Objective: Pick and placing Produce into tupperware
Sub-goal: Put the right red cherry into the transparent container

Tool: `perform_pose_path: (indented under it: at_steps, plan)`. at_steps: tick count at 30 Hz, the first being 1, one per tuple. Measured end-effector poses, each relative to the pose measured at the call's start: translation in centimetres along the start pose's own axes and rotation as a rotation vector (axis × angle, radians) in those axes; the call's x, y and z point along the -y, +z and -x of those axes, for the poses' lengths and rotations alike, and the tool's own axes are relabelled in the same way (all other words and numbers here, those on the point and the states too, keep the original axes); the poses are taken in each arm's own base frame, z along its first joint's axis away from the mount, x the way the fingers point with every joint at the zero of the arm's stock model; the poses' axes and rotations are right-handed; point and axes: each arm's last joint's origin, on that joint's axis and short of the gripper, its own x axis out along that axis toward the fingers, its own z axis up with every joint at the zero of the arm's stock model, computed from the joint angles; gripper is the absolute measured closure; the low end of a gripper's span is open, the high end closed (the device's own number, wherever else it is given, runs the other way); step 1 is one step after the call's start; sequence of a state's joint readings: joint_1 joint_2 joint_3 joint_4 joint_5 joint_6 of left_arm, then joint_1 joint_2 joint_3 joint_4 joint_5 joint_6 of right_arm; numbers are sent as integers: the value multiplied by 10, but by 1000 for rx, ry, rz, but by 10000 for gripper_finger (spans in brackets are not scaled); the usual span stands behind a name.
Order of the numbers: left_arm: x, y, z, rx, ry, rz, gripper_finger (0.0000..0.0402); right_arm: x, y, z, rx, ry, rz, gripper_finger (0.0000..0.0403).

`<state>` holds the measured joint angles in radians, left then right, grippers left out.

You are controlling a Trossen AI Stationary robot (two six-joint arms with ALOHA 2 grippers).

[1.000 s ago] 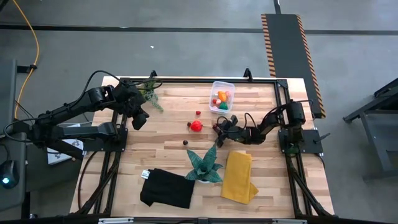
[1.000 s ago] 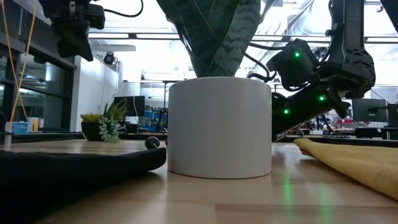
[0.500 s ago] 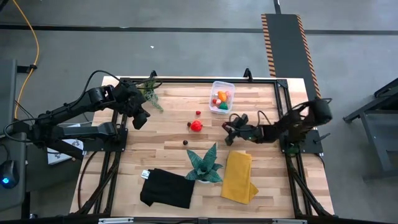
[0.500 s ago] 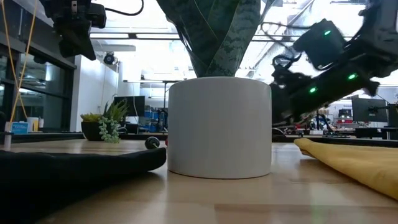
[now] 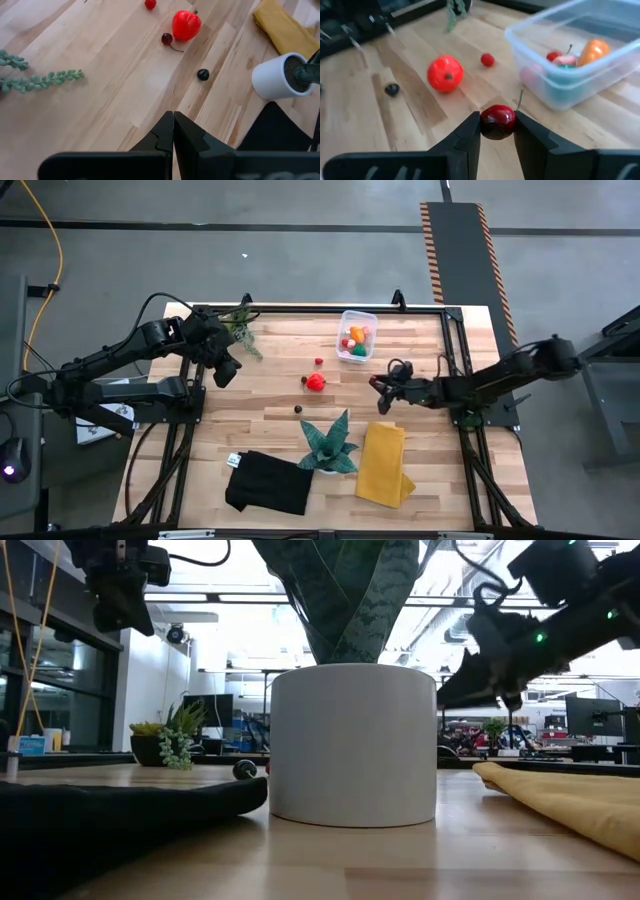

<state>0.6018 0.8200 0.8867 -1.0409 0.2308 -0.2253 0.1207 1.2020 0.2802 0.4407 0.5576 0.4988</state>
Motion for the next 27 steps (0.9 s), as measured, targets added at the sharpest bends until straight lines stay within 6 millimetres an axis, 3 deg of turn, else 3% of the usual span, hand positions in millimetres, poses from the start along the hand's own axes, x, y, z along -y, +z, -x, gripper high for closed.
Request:
perform_pose_path:
  at_steps: [12,23,27]
  plan:
    - [0,1,0,7,-7,52,401,12,39,40,148,51,-31,312]
    - [1,5,0,52,-23,100,401,23,119,67,131,-98,124,312]
    - [2,6,0,55,-25,106,401,29,143,75,137,-121,78,312]
